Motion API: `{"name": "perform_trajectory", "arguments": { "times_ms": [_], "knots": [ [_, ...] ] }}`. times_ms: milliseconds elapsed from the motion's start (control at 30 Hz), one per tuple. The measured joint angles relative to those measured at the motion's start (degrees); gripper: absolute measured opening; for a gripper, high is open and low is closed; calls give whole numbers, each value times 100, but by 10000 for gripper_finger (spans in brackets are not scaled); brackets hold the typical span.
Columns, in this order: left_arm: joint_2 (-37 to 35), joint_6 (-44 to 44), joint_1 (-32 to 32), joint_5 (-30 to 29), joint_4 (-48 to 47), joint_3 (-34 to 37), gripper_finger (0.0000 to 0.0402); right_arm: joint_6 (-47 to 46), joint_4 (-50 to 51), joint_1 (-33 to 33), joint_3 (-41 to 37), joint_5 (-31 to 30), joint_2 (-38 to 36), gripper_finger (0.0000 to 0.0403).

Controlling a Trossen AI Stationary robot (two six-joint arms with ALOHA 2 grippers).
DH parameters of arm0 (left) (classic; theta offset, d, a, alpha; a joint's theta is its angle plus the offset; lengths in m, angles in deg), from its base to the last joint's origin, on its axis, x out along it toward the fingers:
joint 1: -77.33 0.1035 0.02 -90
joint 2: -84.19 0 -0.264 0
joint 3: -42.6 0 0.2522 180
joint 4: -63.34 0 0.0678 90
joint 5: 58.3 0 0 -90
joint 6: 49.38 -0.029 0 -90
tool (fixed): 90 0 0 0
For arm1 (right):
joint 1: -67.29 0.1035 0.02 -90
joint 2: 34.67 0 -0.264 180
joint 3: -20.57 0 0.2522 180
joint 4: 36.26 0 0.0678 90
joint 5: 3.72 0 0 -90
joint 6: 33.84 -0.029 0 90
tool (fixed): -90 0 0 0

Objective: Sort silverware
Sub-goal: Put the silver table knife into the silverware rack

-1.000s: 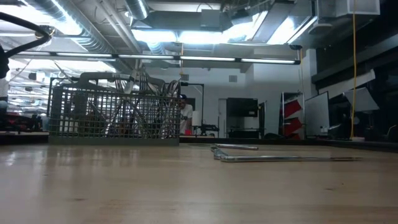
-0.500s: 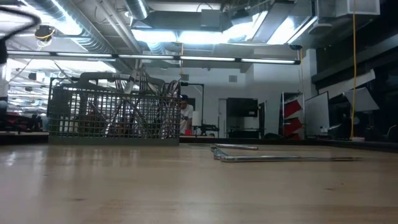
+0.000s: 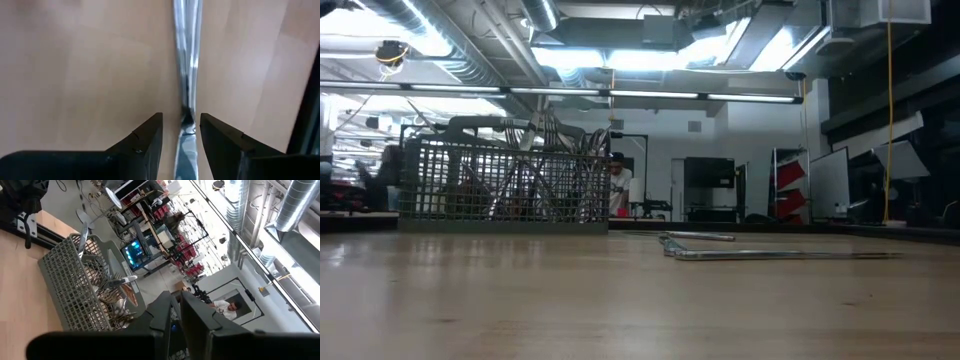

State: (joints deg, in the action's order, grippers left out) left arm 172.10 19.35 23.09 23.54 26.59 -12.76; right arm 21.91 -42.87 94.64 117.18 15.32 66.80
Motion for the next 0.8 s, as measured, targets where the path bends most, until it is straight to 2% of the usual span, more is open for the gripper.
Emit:
{"name": "perform_trajectory", "arguments": {
  "times_ms": [133, 367, 800],
  "knots": [
    [448, -176, -63, 7, -160, -391, 125, 0, 5, 0, 0, 2, 0, 46],
    [1051, -492, -63, -16, -1168, -1113, 125, 0, 5, 0, 0, 2, 2, 46],
    [1234, -442, -27, -61, -1344, -1141, 118, 52, 110, 0, 0, 2, 2, 46]
  ]
}}
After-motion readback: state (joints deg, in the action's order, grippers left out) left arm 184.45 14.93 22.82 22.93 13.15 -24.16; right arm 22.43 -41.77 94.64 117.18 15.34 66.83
